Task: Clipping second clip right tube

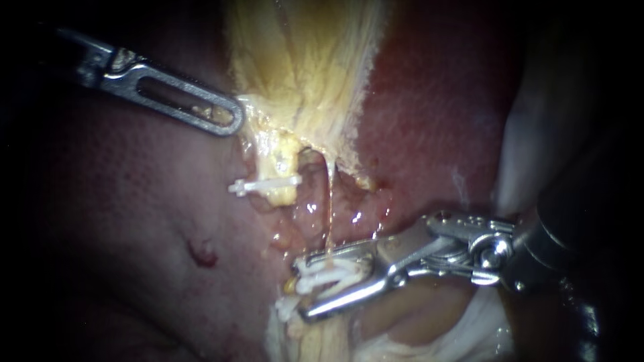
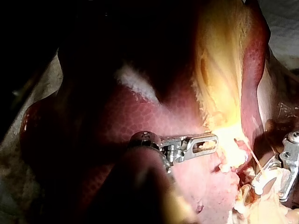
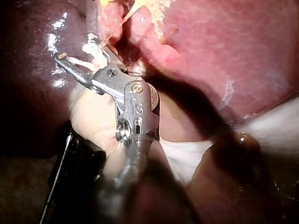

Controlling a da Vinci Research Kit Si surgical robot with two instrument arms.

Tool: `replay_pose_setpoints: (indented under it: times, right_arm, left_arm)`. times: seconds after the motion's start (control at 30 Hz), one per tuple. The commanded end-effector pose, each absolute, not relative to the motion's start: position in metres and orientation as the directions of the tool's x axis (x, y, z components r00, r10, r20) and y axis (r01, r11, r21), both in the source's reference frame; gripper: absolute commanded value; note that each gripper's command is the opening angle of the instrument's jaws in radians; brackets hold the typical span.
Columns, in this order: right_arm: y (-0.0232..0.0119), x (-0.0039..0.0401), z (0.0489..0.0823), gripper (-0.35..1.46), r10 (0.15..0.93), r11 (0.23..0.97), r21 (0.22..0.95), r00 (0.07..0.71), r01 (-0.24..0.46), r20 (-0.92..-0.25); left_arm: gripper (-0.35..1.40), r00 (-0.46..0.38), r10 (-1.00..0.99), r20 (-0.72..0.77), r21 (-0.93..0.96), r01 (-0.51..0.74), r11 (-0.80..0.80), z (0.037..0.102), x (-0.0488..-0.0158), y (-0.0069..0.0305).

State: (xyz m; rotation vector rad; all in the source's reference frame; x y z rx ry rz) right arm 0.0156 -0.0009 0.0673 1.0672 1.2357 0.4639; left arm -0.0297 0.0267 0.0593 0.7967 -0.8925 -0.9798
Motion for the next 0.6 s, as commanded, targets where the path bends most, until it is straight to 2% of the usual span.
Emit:
replay_pose_setpoints:
  times: [0.03, 0.6]
  right_arm:
    - [-0.0008, 0.0156, 0.0673, 0.48, 0.787, 0.471, 0.848, 0.319, 0.245, -0.529]
    - [0.0004, 0.0150, 0.0684, 0.34, 0.792, 0.475, 0.849, 0.310, 0.231, -0.526]
  left_arm:
    - [-0.35, 0.283, -0.924, 0.258, 0.872, 0.343, 0.349, 0.0593, -0.0297, 0.0267]
    - [-0.35, 0.283, -0.924, 0.258, 0.872, 0.344, 0.349, 0.0593, -0.0298, 0.0267]
